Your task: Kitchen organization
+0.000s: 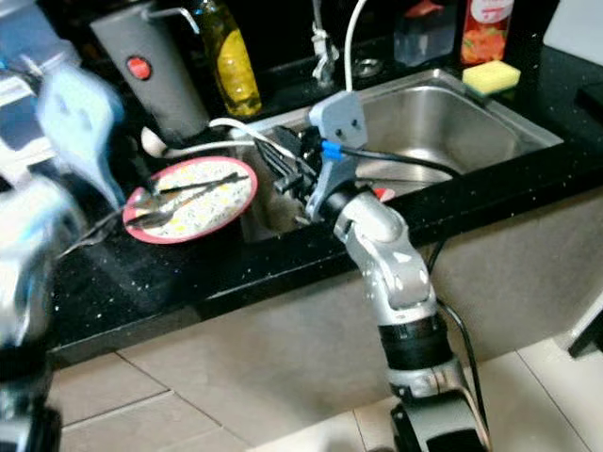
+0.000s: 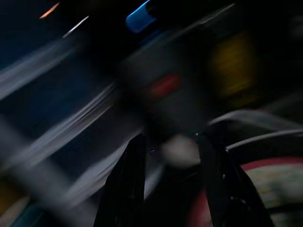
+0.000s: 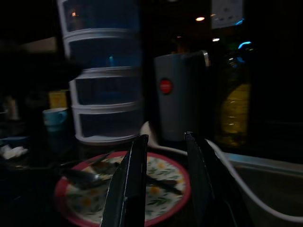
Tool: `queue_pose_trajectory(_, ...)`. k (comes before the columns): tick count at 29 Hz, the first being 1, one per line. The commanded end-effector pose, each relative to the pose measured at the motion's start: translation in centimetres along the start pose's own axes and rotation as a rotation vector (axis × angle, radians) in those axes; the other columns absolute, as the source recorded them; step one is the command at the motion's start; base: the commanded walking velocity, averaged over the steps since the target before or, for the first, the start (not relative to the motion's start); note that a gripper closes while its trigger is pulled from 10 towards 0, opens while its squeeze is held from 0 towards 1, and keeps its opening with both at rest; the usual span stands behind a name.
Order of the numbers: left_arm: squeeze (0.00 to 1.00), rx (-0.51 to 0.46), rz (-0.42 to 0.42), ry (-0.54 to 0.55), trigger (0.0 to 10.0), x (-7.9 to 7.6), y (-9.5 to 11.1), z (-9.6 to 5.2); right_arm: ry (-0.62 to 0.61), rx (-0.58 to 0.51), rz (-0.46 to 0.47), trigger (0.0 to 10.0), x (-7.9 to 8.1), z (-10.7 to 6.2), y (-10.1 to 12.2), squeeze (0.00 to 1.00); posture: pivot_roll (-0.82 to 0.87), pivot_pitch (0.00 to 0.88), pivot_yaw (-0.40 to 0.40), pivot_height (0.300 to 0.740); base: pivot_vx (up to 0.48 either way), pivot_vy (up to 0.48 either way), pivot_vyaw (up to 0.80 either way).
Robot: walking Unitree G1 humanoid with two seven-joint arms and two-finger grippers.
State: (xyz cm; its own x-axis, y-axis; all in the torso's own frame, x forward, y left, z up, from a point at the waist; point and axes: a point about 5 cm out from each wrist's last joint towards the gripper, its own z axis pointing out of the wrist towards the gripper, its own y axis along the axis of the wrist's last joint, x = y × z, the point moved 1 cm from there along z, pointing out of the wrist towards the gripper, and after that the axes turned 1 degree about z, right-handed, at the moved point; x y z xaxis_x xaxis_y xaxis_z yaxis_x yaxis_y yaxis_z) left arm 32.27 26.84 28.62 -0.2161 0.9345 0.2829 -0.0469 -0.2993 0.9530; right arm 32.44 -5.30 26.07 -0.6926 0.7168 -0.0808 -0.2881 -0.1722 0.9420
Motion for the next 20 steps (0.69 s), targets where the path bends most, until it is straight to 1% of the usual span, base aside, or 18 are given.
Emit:
queue_pose_trajectory(1,0.0,0.173,0.034,0.133,10.0,2.3,-3.2,-0.1,0.019,-0.004,-0.004,10.0,0.5,0.4,0.0,0.0,-0.01,0.001,0.172,0.74,0.0,0.0,0.0)
queue_pose_trajectory(2,0.0,0.173,0.034,0.133,10.0,2.3,-3.2,-0.1,0.019,-0.004,-0.004,10.0,0.5,0.4,0.0,0.0,-0.01,0.001,0.172,0.74,0.0,0.0,0.0)
queue_pose_trajectory(3,0.0,0.206,0.038,0.152,10.0,2.6,-3.7,-0.3,0.018,-0.004,-0.004,10.0,0.4,0.4,0.1,0.0,-0.01,0.001,0.172,0.74,0.0,0.0,0.0)
queue_pose_trajectory(4,0.0,0.206,0.038,0.152,10.0,2.6,-3.7,-0.3,0.018,-0.004,-0.004,10.0,0.4,0.4,0.1,0.0,-0.01,0.001,0.172,0.74,0.0,0.0,0.0)
queue_pose_trajectory(5,0.0,0.283,0.039,0.243,10.0,3.7,-5.0,-0.8,0.015,-0.004,-0.005,10.0,0.4,0.3,0.1,0.0,-0.01,0.003,0.173,0.74,0.0,0.0,0.0)
queue_pose_trajectory(6,0.0,0.339,-0.019,0.314,10.0,4.2,-6.1,-1.2,0.015,-0.004,-0.004,10.0,0.4,0.3,0.0,0.0,0.0,0.005,0.17,0.74,0.0,0.0,0.0)
queue_pose_trajectory(7,0.0,0.339,-0.019,0.314,10.0,4.2,-6.1,-1.2,0.015,-0.004,-0.004,10.0,0.4,0.3,0.0,0.0,0.0,0.005,0.17,0.74,0.0,0.0,0.0)
queue_pose_trajectory(9,0.0,0.424,-0.115,0.394,10.0,4.4,-7.8,-1.9,0.015,-0.002,-0.003,10.0,0.4,0.3,0.0,0.0,-0.01,0.007,0.168,0.74,0.0,0.0,0.0)
queue_pose_trajectory(10,0.12,0.489,-0.187,0.446,10.0,4.2,-9.2,-2.2,0.018,-0.002,-0.001,10.0,0.5,0.4,-0.1,0.0,-0.01,0.007,0.166,0.74,0.0,0.0,0.0)
queue_pose_trajectory(11,0.53,0.52,-0.218,0.472,10.0,4.1,-9.9,-2.3,0.019,-0.002,-0.001,10.0,0.5,0.4,-0.1,0.0,-0.01,0.007,0.166,0.74,0.0,0.0,0.0)
queue_pose_trajectory(12,1.0,0.545,-0.249,0.494,10.0,4.1,-10.5,-2.3,0.02,-0.002,-0.001,10.0,0.5,0.4,-0.1,0.0,-0.01,0.007,0.164,0.74,0.0,0.0,0.0)
queue_pose_trajectory(13,1.0,0.545,-0.249,0.494,10.0,4.1,-10.5,-2.3,0.02,-0.002,-0.001,10.0,0.5,0.4,-0.1,0.0,-0.01,0.007,0.164,0.74,0.0,0.0,0.0)
queue_pose_trajectory(14,1.0,0.581,-0.3,0.511,10.0,4.0,-11.3,-2.1,0.02,-0.002,-0.001,10.0,0.5,0.4,0.0,0.0,-0.01,0.007,0.164,0.74,0.0,0.0,0.0)
queue_pose_trajectory(15,1.0,0.595,-0.329,0.512,10.0,3.8,-11.6,-1.9,0.02,-0.002,-0.001,10.0,0.5,0.4,0.0,0.0,-0.01,0.007,0.161,0.74,0.0,0.0,0.0)
queue_pose_trajectory(16,1.0,0.595,-0.329,0.512,10.0,3.8,-11.6,-1.9,0.02,-0.002,-0.001,10.0,0.5,0.4,0.0,0.0,-0.01,0.007,0.161,0.74,0.0,0.0,0.0)
queue_pose_trajectory(18,1.0,0.62,-0.368,0.469,10.0,2.8,-12.0,-1.0,0.022,-0.003,-0.002,10.0,0.5,0.4,0.0,0.0,-0.01,0.009,0.158,0.74,0.0,0.0,0.0)
queue_pose_trajectory(19,1.0,0.62,-0.368,0.469,10.0,2.8,-12.0,-1.0,0.022,-0.003,-0.002,10.0,0.5,0.4,0.0,0.0,-0.01,0.009,0.158,0.74,0.0,0.0,0.0)
queue_pose_trajectory(20,1.0,0.625,-0.386,0.413,10.0,2.0,-12.0,-0.5,0.024,-0.004,-0.003,10.0,0.5,0.4,0.1,0.0,-0.01,0.01,0.156,0.74,0.0,0.0,0.0)
